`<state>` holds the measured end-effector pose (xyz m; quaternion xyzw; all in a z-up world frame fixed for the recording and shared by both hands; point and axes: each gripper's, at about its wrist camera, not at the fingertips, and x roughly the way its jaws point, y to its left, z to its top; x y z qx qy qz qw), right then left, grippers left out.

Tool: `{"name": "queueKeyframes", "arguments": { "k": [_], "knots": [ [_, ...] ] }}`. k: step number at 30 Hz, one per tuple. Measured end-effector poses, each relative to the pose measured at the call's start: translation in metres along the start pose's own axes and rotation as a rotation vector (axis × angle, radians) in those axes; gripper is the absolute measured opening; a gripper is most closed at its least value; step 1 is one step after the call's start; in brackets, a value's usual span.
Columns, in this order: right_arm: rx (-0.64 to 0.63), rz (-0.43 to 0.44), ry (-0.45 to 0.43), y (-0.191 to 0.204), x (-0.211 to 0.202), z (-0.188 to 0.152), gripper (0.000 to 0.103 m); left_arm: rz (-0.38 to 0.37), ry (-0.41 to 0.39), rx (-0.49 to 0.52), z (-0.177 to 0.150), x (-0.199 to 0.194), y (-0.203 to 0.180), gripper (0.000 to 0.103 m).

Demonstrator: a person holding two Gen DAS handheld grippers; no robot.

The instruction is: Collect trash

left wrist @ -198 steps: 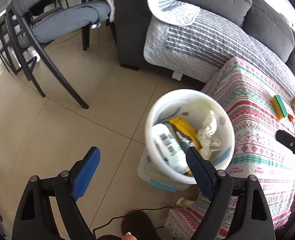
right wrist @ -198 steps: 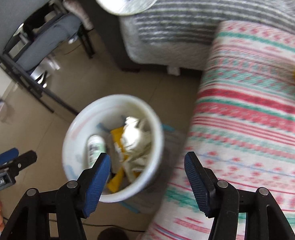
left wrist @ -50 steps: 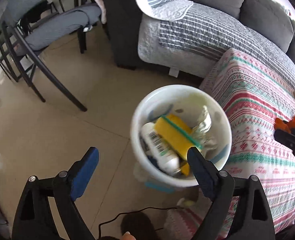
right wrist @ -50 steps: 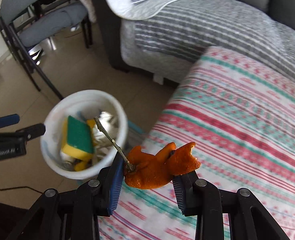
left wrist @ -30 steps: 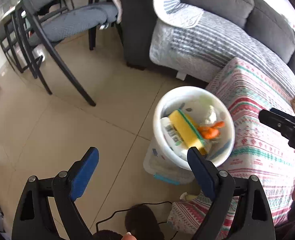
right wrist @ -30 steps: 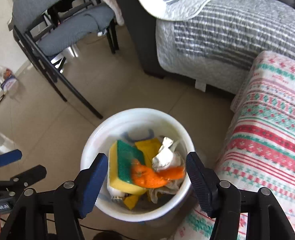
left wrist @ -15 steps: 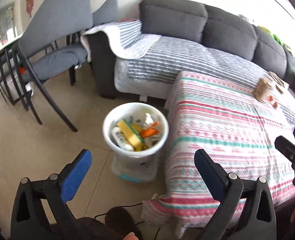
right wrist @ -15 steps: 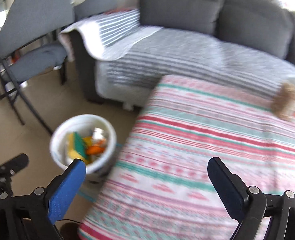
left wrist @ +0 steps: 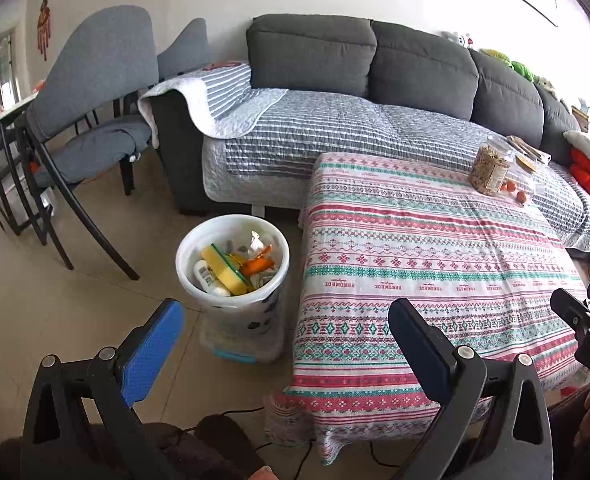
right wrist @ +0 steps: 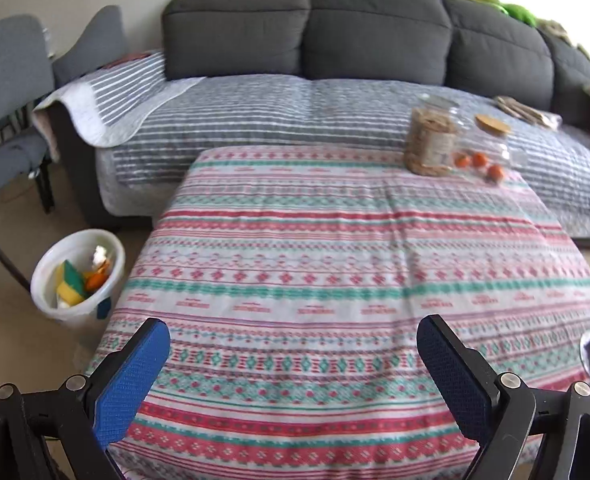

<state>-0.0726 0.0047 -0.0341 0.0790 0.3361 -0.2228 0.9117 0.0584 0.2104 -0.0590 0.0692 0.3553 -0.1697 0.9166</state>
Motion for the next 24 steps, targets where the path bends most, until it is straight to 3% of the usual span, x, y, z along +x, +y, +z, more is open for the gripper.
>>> {"name": "queueKeyframes", "arguments": {
  "k": [10,24],
  "knots": [
    [0.028,-0.014,0.018,-0.012,0.003,-0.008,0.101,0.003,0.05,0.02,-0.008,0.011,-0.006,0.103],
    [0.045,-0.003,0.021,-0.015,0.003,-0.007,0.101,0.008,0.039,0.024,-0.007,0.01,-0.009,0.103]
  ]
}}
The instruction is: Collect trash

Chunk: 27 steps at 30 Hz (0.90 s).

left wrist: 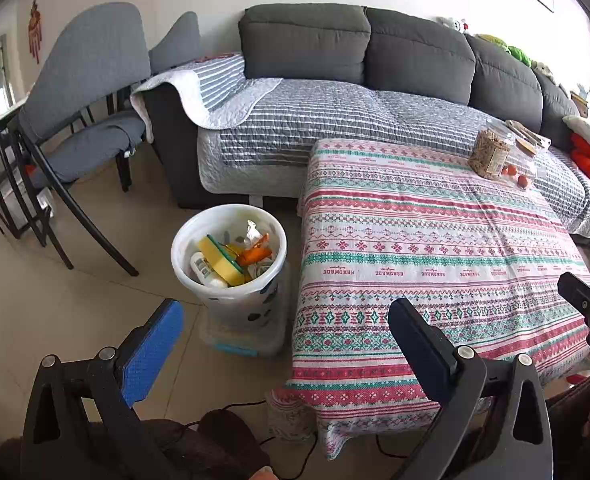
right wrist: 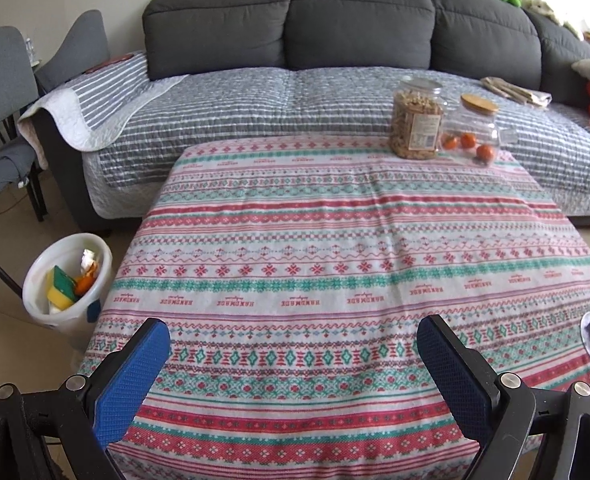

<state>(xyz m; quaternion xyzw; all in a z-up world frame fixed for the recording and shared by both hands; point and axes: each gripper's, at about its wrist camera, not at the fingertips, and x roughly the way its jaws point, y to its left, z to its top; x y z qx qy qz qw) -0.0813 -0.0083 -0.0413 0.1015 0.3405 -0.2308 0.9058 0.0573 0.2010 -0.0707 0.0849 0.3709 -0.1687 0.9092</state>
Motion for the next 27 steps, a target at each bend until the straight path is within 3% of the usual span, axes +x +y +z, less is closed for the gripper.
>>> {"name": "queueKeyframes", "arguments": {
  "k": [27],
  "knots": [
    [-0.003,0.013,0.0,0.01,0.004,0.001,0.101,0.024,0.0,-0.021,0.002,0.003,0.004,0.103]
  ]
}}
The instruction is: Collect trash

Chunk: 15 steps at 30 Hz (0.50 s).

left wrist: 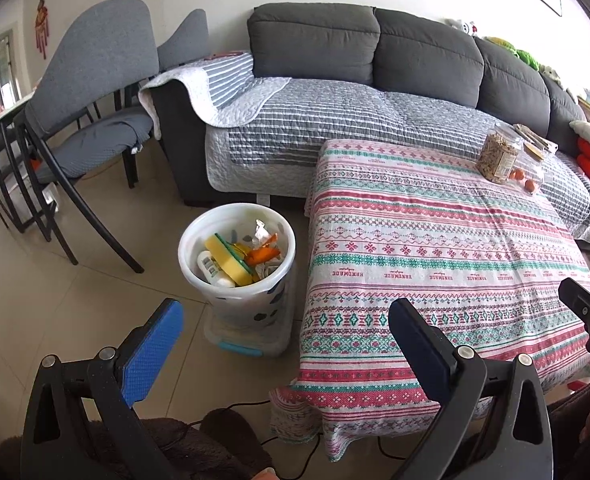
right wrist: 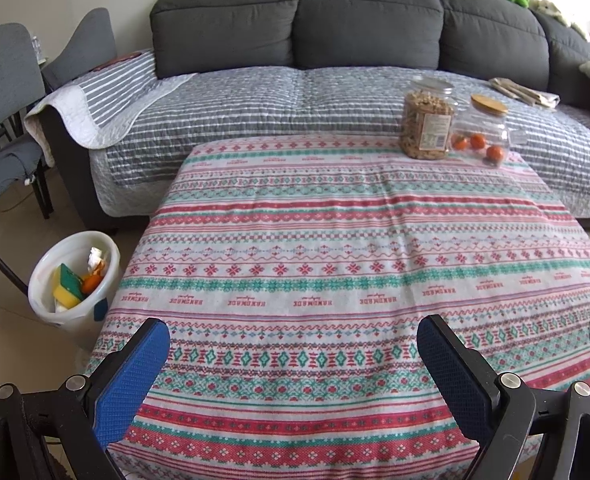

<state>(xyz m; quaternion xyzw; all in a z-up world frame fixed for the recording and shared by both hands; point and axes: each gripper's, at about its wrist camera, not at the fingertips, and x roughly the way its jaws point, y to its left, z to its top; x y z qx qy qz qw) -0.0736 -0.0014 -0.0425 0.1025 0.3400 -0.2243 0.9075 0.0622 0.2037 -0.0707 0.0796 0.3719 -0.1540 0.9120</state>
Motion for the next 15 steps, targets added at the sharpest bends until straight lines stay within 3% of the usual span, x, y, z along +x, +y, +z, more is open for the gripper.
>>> {"name": "queueKeyframes", "arguments": {
  "k": [15],
  "knots": [
    [-0.003,0.005,0.02,0.003,0.018,-0.001,0.101,0.004,0.027,0.001,0.002,0.011,-0.003,0.103]
  ]
}}
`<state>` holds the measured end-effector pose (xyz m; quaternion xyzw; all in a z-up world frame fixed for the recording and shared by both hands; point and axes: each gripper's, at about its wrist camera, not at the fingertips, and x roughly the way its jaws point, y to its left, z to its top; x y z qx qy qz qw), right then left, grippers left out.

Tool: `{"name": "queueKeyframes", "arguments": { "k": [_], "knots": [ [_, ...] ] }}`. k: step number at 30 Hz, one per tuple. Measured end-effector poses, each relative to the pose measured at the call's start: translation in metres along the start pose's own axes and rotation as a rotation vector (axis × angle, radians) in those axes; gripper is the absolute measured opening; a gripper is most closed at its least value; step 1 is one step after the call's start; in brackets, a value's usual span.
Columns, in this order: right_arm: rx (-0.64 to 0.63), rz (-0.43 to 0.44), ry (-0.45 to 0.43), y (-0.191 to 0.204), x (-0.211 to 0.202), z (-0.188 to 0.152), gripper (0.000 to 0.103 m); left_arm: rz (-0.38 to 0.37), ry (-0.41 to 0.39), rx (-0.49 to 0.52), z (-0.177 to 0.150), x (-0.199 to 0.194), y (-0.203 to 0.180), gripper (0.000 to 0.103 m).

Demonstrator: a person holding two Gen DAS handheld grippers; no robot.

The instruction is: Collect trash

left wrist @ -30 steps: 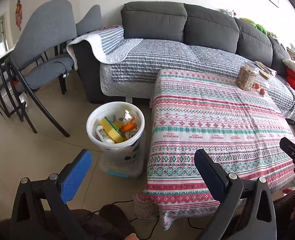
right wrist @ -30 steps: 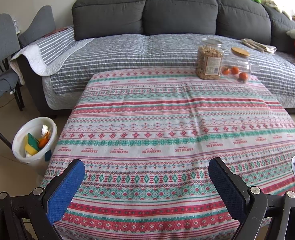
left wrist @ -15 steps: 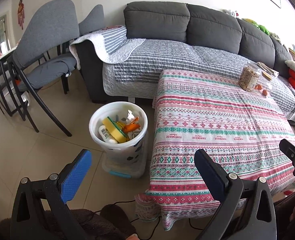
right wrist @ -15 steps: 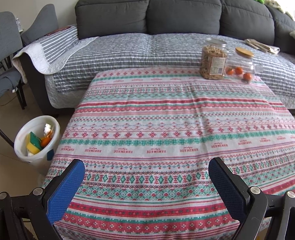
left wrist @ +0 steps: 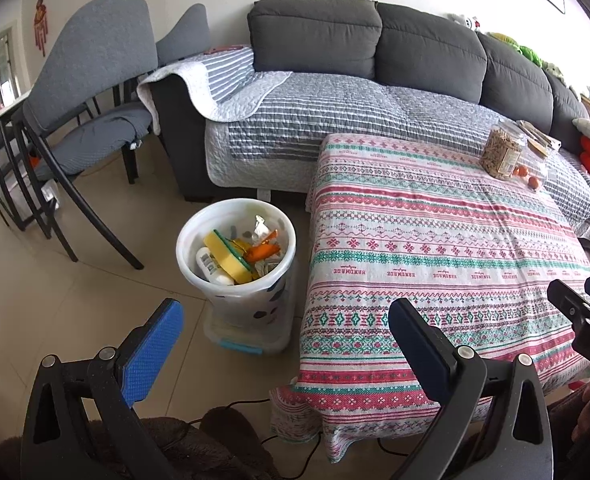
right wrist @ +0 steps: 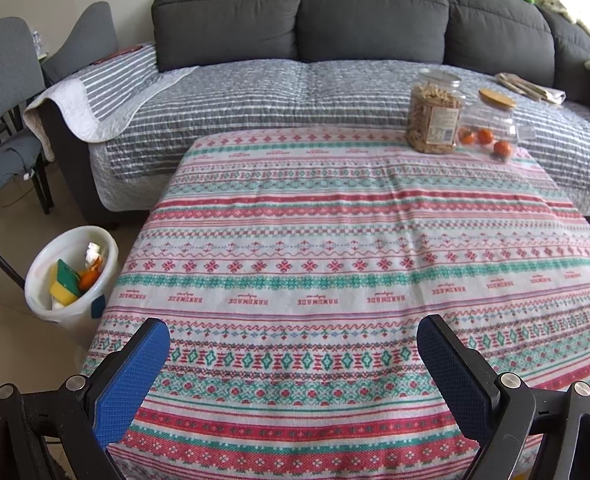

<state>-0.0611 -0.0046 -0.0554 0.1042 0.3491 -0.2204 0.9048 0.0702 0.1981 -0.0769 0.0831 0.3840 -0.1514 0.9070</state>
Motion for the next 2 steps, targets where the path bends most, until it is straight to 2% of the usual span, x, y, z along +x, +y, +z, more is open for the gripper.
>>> {"name": "queueKeyframes", "arguments": {
  "k": [2],
  "knots": [
    [0.003,-0.002,0.009,-0.0012,0.0055,-0.0003,0.101,-0.005,0.012,-0.005,0.0003,0.0031,-0.001,0.103]
  ]
}}
